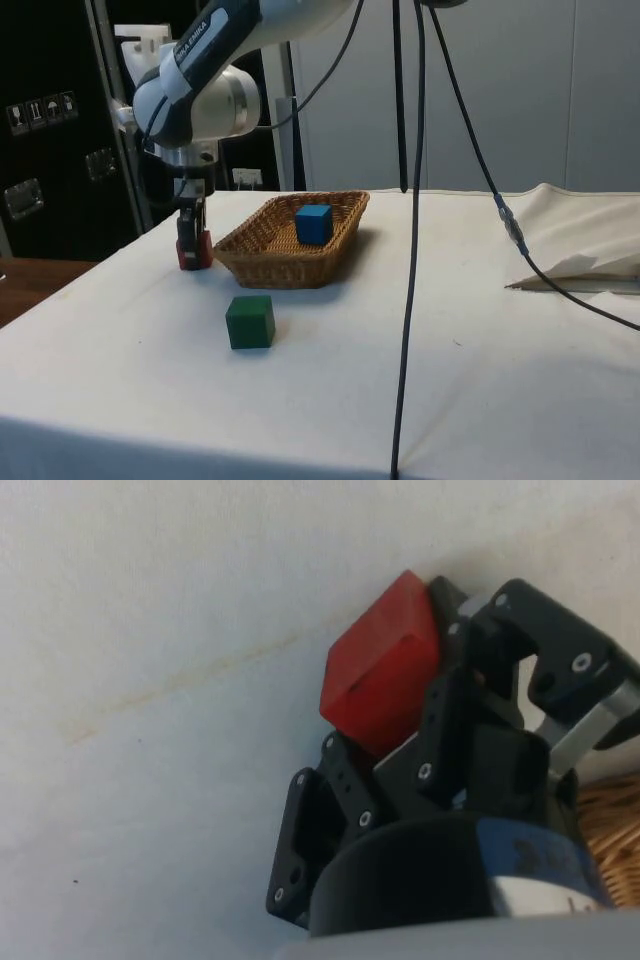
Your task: Pick up exactly two blocks and place them into the basket.
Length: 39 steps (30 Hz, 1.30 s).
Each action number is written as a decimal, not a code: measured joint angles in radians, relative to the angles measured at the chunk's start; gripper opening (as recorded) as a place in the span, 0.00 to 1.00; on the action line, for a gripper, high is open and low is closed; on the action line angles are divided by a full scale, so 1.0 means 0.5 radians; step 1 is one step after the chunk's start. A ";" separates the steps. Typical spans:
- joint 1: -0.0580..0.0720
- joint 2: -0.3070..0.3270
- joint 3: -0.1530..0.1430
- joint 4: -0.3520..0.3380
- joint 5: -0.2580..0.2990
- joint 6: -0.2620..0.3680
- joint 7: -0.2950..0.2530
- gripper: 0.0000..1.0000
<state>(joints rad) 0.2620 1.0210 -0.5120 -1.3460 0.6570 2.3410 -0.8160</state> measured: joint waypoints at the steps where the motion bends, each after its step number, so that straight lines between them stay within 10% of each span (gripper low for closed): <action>1: 0.000 0.000 0.000 0.000 0.002 0.000 -0.002 0.01; 39: 0.008 -0.188 -0.032 -0.050 0.088 -0.042 0.260 0.02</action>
<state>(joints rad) 0.2660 0.9270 -0.5280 -1.3710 0.7010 2.3200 -0.6860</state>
